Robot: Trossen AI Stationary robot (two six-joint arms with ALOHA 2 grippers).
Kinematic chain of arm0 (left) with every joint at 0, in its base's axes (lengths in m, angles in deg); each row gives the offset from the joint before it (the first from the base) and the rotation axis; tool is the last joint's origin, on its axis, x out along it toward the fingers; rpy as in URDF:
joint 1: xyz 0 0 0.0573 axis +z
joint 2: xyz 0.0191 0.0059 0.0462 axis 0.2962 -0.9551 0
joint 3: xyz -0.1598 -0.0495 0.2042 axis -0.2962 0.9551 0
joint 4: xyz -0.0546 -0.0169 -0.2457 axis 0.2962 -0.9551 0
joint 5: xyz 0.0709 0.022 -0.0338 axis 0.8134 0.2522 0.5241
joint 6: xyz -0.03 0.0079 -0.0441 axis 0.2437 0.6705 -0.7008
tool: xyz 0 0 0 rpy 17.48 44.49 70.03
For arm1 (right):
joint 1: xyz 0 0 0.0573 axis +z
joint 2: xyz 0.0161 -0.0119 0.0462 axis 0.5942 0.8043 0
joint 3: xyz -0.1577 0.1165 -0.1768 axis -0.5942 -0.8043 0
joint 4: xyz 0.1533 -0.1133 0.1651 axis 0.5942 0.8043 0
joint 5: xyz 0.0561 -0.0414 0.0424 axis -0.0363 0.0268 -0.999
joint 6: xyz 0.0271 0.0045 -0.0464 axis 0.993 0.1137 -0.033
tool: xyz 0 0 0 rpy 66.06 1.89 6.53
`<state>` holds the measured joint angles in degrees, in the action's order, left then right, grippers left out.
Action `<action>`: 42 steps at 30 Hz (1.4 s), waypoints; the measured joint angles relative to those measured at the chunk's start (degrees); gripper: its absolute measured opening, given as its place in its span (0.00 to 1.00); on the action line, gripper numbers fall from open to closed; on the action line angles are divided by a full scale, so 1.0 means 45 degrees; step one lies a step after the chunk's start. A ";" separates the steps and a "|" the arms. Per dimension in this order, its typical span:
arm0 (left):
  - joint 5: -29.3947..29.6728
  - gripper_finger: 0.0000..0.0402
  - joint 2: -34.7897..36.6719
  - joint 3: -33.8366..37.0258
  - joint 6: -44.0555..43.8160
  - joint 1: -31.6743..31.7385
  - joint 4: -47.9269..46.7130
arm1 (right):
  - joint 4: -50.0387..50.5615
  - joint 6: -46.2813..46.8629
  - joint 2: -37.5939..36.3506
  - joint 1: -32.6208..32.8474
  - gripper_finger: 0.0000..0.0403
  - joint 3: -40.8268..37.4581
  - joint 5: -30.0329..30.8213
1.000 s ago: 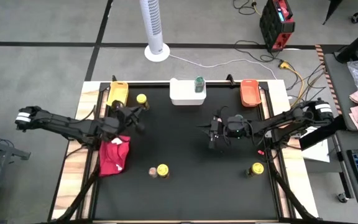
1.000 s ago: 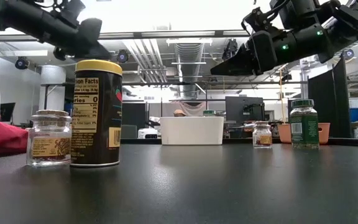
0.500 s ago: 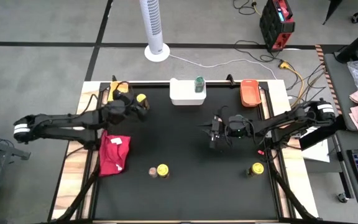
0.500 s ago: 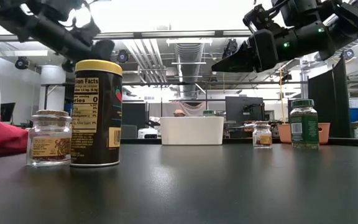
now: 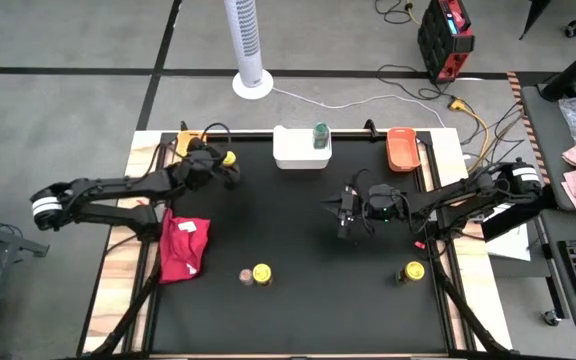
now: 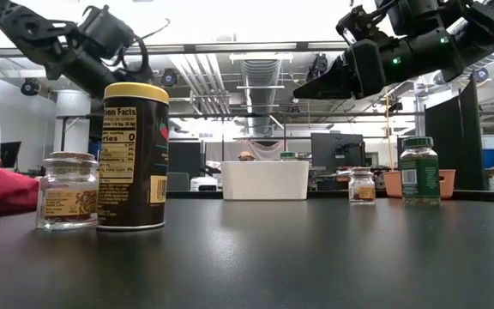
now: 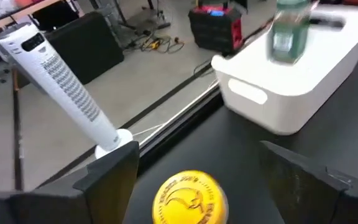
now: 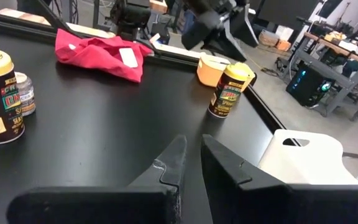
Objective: Sort spices by type
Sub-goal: Put the top dark brown spice bottle into the orange bin
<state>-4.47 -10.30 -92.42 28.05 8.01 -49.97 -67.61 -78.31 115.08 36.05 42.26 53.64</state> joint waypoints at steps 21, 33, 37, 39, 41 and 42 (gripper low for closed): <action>-0.2452 0.77 -0.0395 0.0091 -0.0120 0.1750 -0.0696 | 0.0462 0.0664 0.0000 0.0000 0.10 0.0000 -0.0005; -0.2166 0.77 -0.1234 0.0135 -0.0316 0.1812 -0.0437 | 0.0593 0.1128 0.0000 0.0000 0.10 0.0000 -0.0010; -0.2161 0.77 -0.1725 0.0135 -0.0465 0.1811 -0.0206 | 0.0593 0.1120 0.0000 0.0000 0.10 0.0000 -0.0010; -0.2161 0.75 -0.1944 0.0140 -0.0545 0.1811 -0.0098 | 0.0612 0.1115 0.0000 0.0000 0.10 0.0000 -0.0010; -0.2161 0.71 -0.2094 0.0140 -0.0605 0.1811 0.0017 | 0.0612 0.1106 0.0000 0.0000 0.10 -0.0003 -0.0010; -0.2161 0.69 -0.2158 0.0140 -0.0615 0.1811 0.0089 | 0.0610 0.1101 0.0000 0.0000 0.10 0.0000 -0.0010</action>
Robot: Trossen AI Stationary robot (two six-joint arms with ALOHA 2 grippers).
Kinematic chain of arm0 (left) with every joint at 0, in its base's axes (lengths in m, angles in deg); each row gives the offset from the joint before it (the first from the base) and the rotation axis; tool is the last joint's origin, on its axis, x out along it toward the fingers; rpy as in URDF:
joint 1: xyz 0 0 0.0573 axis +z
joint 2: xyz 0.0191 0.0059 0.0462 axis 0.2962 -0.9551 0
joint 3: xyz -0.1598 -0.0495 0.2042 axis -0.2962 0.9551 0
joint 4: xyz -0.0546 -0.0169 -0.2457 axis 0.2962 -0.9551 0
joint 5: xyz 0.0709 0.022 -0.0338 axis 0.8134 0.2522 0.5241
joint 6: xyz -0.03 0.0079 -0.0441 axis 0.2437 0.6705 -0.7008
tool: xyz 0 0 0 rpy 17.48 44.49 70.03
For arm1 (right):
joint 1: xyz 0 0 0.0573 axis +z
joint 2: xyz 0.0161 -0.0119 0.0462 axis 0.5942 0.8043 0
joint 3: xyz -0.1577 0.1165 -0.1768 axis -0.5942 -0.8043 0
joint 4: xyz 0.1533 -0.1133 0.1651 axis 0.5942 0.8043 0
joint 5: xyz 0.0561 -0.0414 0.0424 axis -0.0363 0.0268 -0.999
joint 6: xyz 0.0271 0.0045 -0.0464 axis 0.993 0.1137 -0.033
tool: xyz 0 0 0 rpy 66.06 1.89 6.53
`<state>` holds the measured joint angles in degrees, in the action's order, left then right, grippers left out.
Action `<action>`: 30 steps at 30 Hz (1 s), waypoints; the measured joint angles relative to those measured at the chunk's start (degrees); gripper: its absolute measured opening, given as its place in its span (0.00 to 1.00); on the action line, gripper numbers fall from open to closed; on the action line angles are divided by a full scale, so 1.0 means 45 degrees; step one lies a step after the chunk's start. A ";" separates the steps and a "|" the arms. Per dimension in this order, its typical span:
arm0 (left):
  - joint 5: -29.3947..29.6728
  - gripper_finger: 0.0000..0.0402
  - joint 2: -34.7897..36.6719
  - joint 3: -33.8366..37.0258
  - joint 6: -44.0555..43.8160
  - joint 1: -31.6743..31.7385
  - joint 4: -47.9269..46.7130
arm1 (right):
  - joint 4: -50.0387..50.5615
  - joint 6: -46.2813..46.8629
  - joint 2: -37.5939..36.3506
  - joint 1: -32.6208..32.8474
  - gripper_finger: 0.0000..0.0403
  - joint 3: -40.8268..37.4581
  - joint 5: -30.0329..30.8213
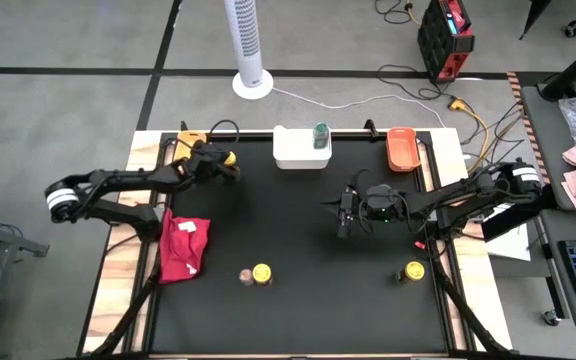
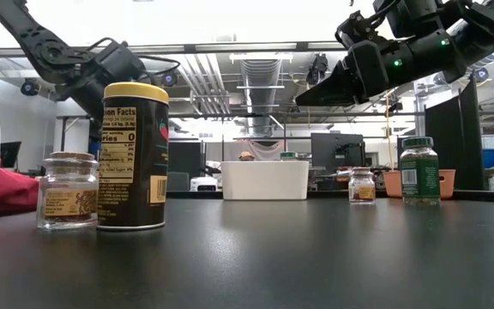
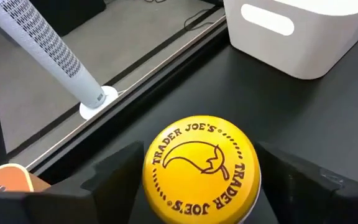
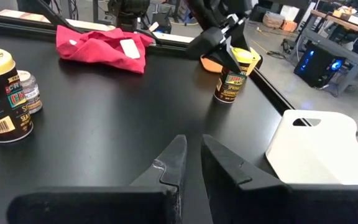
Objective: Sort spices by type
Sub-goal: Put the top dark brown spice bottle into the orange bin
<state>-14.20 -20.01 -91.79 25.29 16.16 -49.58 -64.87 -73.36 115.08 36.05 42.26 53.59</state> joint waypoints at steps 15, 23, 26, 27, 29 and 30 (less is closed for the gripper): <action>0.0000 0.55 0.0066 0.0006 -0.0222 -0.0036 -0.0101 | 0.0037 0.0019 0.0000 0.0000 0.10 -0.0005 0.0000; -0.0652 0.55 0.0663 0.0015 -0.0112 -0.0293 -0.0081 | 0.0041 0.0190 0.0000 0.0001 0.10 -0.0005 0.0000; -0.1631 0.55 0.1162 -0.0152 0.0118 -0.0656 -0.0197 | 0.0041 0.0233 0.0000 0.0000 0.10 -0.0005 0.0000; -0.2115 0.55 0.1319 -0.0300 0.0243 -0.0863 -0.0177 | 0.0046 0.0240 -0.0008 0.0000 0.10 -0.0005 0.0000; -0.3005 0.55 0.1622 -0.0692 0.0597 -0.1433 -0.0093 | 0.0187 0.0291 -0.0019 0.0000 0.10 0.0079 0.0006; -0.3229 0.55 0.1727 -0.0944 0.0775 -0.1766 -0.0060 | 0.0211 0.0354 -0.0019 0.0000 0.10 0.0188 0.0026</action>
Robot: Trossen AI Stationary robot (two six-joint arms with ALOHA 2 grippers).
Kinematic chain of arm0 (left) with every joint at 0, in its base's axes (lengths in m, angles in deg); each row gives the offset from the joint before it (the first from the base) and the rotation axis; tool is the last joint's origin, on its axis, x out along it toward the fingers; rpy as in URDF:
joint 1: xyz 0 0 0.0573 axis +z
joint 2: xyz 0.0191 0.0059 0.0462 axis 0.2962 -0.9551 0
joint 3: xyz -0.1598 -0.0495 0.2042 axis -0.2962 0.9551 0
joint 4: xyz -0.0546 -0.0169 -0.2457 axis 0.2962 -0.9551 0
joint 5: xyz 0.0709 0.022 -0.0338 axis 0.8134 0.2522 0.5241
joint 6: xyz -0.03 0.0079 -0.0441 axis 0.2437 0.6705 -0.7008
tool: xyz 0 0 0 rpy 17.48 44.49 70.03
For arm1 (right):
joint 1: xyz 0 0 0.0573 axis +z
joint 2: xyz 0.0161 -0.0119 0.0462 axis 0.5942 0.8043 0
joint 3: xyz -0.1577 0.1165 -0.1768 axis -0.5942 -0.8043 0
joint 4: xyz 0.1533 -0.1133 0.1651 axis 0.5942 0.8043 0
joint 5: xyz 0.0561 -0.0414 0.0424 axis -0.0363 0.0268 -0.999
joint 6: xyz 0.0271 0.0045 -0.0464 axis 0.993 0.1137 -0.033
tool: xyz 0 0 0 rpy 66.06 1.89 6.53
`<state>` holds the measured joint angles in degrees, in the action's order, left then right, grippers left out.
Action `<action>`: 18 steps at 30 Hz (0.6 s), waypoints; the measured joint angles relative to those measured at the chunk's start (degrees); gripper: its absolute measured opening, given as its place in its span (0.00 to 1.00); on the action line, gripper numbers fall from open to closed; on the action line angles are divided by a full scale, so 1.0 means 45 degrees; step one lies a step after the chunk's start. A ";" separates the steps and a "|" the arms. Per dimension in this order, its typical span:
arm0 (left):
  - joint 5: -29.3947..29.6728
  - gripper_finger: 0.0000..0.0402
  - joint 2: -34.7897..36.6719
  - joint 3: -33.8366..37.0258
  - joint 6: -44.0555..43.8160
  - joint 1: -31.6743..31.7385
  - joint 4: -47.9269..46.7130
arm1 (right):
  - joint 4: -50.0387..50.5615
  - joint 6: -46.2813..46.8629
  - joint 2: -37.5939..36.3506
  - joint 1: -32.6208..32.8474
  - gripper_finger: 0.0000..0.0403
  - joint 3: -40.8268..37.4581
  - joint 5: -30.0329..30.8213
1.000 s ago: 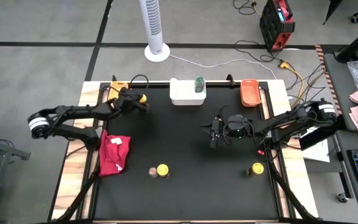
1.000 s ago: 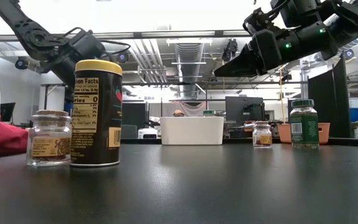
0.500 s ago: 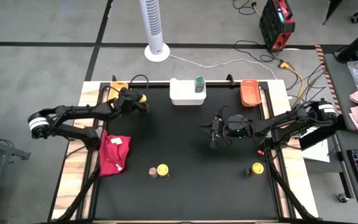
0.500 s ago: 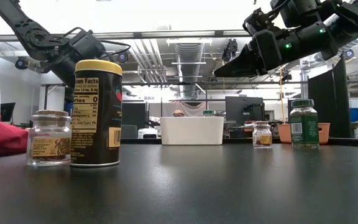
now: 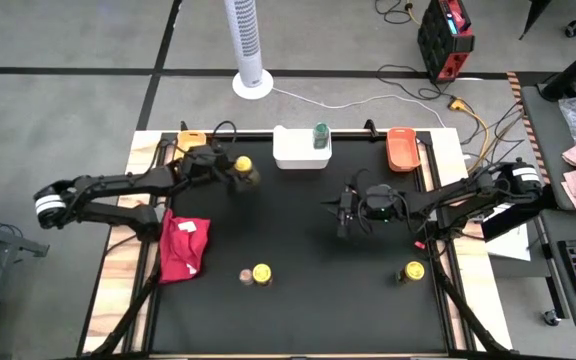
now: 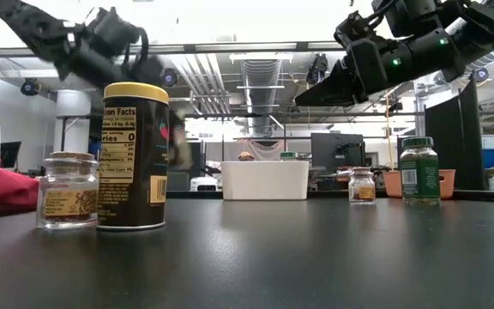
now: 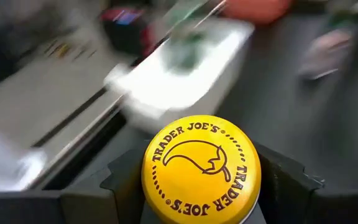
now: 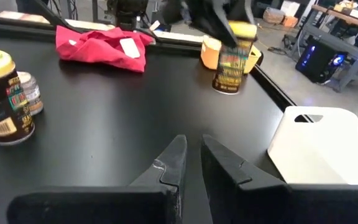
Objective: Sort spices by type
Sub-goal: Put the top dark brown spice bottle into the orange bin
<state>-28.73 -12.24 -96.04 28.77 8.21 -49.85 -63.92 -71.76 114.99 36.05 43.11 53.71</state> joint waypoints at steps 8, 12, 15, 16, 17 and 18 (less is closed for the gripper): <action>-0.0316 0.55 -0.0360 -0.1757 0.2104 -0.3212 -0.0036 | 0.2238 0.0042 -0.0015 0.0005 0.10 0.1467 0.0042; -0.0689 0.55 -0.0743 -0.2144 0.2787 -0.4162 0.0036 | 0.2950 0.0414 -0.0015 0.0005 0.19 0.1988 -0.0863; -0.0734 0.55 -0.1098 -0.2248 0.2805 -0.4568 0.0541 | 0.3265 0.0547 -0.0015 0.0012 0.31 0.2280 -0.1155; -0.0725 0.55 -0.1228 -0.2266 0.2823 -0.4685 0.0766 | 0.3317 0.0551 -0.0002 0.0010 0.35 0.2336 -0.1156; -0.0725 0.55 -0.1369 -0.2302 0.2865 -0.4795 0.1025 | 0.3357 0.0540 0.0027 0.0010 0.39 0.2376 -0.1153; -0.0720 0.55 -0.1494 -0.2322 0.2916 -0.4885 0.1256 | 0.3380 0.0535 0.0069 0.0010 0.44 0.2438 -0.1153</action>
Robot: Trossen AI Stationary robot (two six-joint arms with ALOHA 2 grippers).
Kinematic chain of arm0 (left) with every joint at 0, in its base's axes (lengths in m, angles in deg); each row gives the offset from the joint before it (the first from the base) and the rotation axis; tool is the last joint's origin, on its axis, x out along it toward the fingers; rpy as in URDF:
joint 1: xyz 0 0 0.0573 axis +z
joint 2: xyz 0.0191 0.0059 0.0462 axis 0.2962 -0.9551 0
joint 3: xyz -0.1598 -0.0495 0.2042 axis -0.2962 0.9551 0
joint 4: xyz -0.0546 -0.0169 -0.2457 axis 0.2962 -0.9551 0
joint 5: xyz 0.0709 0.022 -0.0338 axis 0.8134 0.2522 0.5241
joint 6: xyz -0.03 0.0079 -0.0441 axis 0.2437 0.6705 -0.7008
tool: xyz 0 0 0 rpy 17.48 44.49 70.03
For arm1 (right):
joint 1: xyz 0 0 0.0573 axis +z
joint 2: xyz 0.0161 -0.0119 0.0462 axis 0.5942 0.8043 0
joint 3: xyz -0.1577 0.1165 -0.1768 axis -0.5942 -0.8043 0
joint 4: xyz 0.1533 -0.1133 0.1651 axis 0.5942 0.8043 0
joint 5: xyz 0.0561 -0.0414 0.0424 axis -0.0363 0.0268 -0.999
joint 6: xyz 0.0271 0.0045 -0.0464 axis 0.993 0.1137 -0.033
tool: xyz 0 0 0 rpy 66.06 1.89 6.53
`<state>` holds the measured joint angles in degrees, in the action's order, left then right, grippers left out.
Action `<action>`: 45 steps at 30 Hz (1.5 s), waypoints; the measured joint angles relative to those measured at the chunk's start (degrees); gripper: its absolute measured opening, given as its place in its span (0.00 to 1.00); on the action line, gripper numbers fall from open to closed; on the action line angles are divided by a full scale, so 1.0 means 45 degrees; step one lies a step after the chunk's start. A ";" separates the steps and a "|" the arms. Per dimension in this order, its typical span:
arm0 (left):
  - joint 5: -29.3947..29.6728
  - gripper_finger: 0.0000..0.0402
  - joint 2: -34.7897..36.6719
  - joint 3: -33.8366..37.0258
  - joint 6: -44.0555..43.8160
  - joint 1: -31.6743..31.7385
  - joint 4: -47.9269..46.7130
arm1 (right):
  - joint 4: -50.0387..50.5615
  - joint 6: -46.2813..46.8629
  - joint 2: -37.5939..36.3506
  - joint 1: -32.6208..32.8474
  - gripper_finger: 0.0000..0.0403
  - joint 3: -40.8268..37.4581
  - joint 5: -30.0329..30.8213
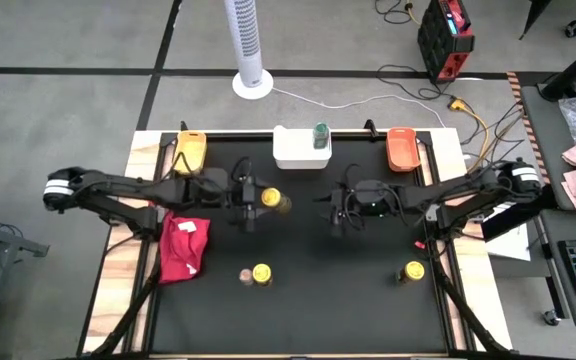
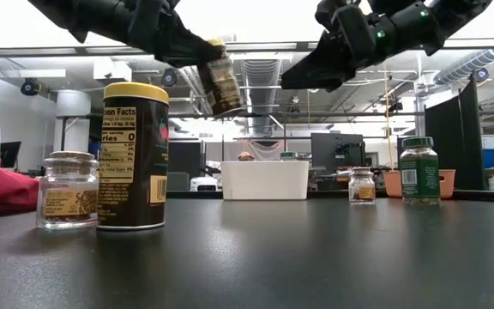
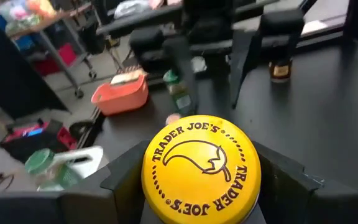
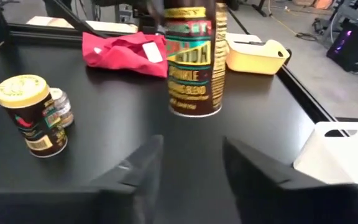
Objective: Sort spices by type
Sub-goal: Put the top dark brown spice bottle into the orange bin
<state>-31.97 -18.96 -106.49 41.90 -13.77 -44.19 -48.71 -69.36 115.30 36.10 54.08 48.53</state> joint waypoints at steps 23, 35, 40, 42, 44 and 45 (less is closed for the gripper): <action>-0.0500 0.56 -0.2541 -0.1584 0.0481 -0.0416 0.2141 | 0.0675 0.0116 0.1079 -0.0122 0.79 0.1459 -0.0574; -0.1142 0.59 -0.2546 -0.1688 0.0481 -0.0435 0.2214 | 0.0668 -0.0255 0.1092 -0.0165 0.53 0.1459 -0.0666; -0.1375 0.64 -0.2546 -0.1688 0.0392 -0.0450 0.2408 | 0.0714 -0.0447 0.1106 -0.0175 0.44 0.1449 -0.0579; -0.1394 0.66 -0.2546 -0.1688 0.0297 -0.0455 0.2463 | 0.0720 -0.0447 0.1106 -0.0175 0.44 0.1449 -0.0574; -0.1418 0.67 -0.2546 -0.1688 0.0282 -0.0455 0.2520 | 0.0734 -0.0447 0.1106 -0.0177 0.44 0.1444 -0.0564; -0.1418 0.67 -0.2546 -0.1688 0.0282 -0.0455 0.2520 | 0.0791 -0.0445 0.1106 -0.0180 0.44 0.1448 -0.0555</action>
<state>-38.35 -30.42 -114.08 43.16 -15.82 -32.85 -45.15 -71.36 120.28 35.29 60.59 46.03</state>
